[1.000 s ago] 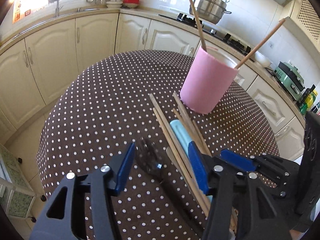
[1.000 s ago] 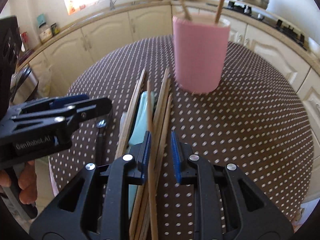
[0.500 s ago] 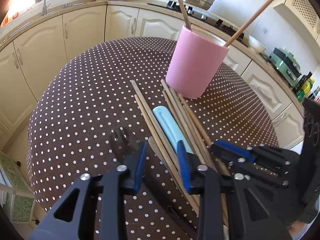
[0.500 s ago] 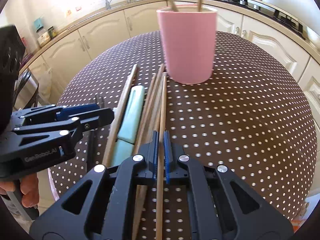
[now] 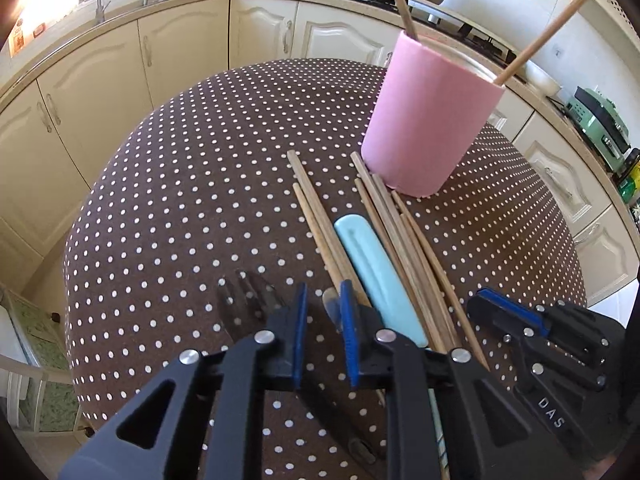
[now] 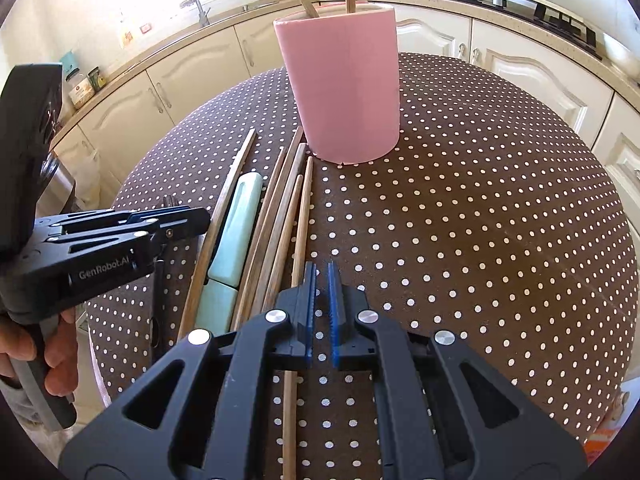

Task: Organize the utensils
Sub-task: 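Return both tools to the pile and grasp a chopstick with the right tool, then grasp another wooden chopstick with the left tool, then lift both held chopsticks and insert them into the pink cup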

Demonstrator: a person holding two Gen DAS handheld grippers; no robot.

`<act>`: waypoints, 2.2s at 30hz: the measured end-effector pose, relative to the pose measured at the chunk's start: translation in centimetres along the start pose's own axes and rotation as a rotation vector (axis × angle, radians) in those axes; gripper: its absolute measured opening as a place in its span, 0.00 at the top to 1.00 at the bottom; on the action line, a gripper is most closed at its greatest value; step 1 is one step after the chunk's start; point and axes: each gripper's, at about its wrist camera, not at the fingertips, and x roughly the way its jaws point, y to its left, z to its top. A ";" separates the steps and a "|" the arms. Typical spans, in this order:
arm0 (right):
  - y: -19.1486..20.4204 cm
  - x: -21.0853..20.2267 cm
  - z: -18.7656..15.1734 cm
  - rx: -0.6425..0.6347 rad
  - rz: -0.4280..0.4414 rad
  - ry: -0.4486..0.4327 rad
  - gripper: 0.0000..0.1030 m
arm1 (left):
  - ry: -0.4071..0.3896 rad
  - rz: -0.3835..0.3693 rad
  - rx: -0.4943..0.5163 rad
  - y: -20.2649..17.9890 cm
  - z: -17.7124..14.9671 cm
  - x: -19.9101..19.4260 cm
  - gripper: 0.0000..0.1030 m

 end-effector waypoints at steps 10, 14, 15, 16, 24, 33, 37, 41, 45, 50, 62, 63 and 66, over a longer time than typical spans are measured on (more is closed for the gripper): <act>-0.6 0.3 0.1 0.017 0.013 -0.003 0.93 | 0.023 0.023 0.008 -0.8 1.5 1.2 0.75; -0.7 0.5 0.3 0.014 0.014 0.000 0.93 | 0.039 0.027 0.006 -0.9 2.5 2.0 0.71; -0.7 0.5 0.3 0.014 0.015 0.001 0.93 | 0.042 0.033 0.008 -1.0 2.7 2.1 0.71; -0.7 0.5 0.4 0.014 0.017 0.003 0.93 | 0.045 0.039 0.005 -1.1 2.8 2.2 0.71; -1.0 1.1 1.2 0.016 0.030 0.033 0.93 | 0.030 0.070 0.010 -1.8 3.8 3.0 0.90; -0.3 1.6 3.0 -0.021 0.036 0.090 0.93 | -0.072 -0.045 -0.063 -0.2 3.9 0.9 0.93; 0.4 1.8 3.7 -0.027 0.041 0.107 0.93 | -0.105 -0.069 -0.064 -0.4 3.7 -0.7 0.95; 1.2 2.2 3.9 -0.055 0.005 0.133 0.93 | -0.092 -0.078 -0.061 0.0 3.3 -0.6 0.95; 1.6 3.0 4.2 -0.072 -0.025 0.166 0.93 | -0.074 -0.094 -0.072 0.2 3.0 0.1 0.95; 1.5 2.4 5.3 -0.050 0.007 0.161 0.93 | -0.069 -0.105 -0.079 0.6 2.5 0.2 0.95; 3.5 5.5 8.2 -0.094 -0.046 0.290 0.91 | -0.062 -0.120 -0.076 0.6 2.3 -0.1 0.95; 3.7 5.8 8.6 -0.096 -0.049 0.307 0.91 | -0.062 -0.121 -0.074 0.5 2.3 -0.1 0.95; 4.1 6.6 9.5 -0.106 -0.053 0.347 0.91 | -0.063 -0.124 -0.069 0.3 2.4 -0.1 0.95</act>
